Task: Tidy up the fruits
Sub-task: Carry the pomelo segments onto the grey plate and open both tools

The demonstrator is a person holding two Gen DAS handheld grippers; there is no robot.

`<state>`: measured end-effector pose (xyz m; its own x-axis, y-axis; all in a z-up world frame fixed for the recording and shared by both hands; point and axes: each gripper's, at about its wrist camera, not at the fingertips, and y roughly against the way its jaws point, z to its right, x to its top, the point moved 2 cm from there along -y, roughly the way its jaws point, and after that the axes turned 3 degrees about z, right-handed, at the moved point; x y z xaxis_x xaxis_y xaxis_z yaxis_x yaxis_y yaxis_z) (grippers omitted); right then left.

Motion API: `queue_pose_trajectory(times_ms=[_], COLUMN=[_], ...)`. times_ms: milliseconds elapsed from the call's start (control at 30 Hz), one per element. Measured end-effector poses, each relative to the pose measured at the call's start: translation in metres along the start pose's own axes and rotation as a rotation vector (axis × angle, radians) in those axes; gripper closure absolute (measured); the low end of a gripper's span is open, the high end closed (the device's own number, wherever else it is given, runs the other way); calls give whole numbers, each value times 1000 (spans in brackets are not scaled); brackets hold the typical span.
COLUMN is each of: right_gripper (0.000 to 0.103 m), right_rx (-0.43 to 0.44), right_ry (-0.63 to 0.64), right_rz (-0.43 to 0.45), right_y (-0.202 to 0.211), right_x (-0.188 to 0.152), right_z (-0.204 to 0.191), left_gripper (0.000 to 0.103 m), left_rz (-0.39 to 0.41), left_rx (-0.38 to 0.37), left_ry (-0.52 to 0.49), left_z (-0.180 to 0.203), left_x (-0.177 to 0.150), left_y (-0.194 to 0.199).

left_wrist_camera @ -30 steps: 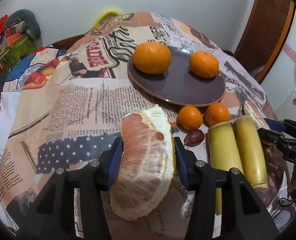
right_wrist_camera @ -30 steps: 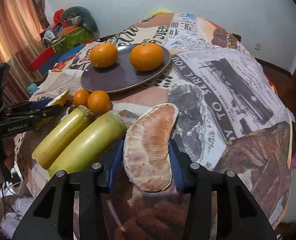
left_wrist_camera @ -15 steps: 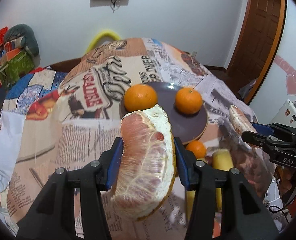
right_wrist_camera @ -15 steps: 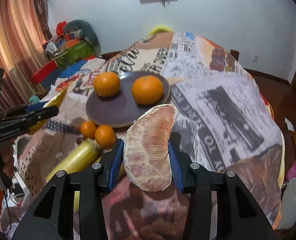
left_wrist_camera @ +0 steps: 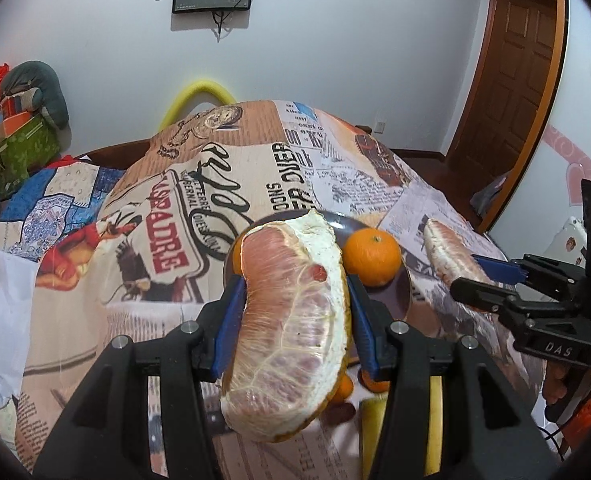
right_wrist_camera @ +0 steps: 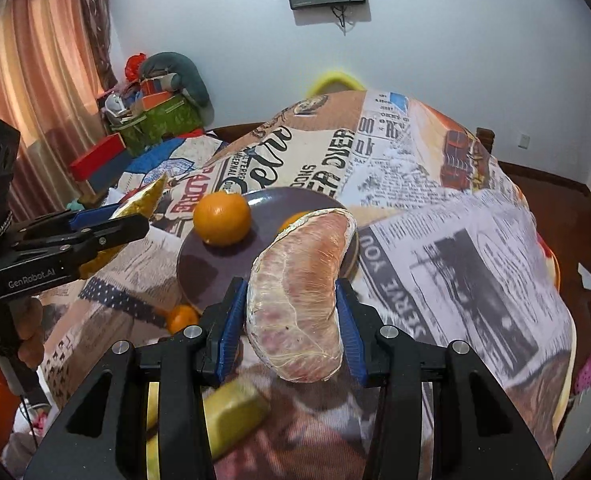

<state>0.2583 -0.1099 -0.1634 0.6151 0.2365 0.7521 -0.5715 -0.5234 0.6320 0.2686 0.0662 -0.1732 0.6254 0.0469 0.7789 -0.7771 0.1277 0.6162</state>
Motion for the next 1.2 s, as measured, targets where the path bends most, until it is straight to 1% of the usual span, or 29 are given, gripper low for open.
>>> queue_pose_trajectory(times_ms=[200,433,633,833,900,1000,1133,1200], right_gripper=[62,62,62,61,61,56,56,56], right_rx=[16,38,62,89,94,112,73,65], right_ry=[37,64,75,89,89,94,122,120], right_rz=[-4,-25,-28,-51,-52,-41,-28,-29], right_y=[-22,-54,-68,-81,-82,-78,-72,-69], right_x=[17,31,41,47,47,48,48,46], right_z=[-4,-6,-10,-11,-9,-7,-4,-2], left_gripper=[53,53,53,53,53,53,53,53], left_rz=[12,22,11,-5,-15,-36,-61,-54], left_rx=[-12,-19,-31,-44,-51,-52,-50,-47], left_ry=[4,20,43,60,69,74,62,53], left_z=[-2,-10,-18,-21,-22,-22,-18,-15], left_x=[13,20,27,30,30,29,26,26], left_y=[-18,-37,-54,-69,-74,-82,-88,-87])
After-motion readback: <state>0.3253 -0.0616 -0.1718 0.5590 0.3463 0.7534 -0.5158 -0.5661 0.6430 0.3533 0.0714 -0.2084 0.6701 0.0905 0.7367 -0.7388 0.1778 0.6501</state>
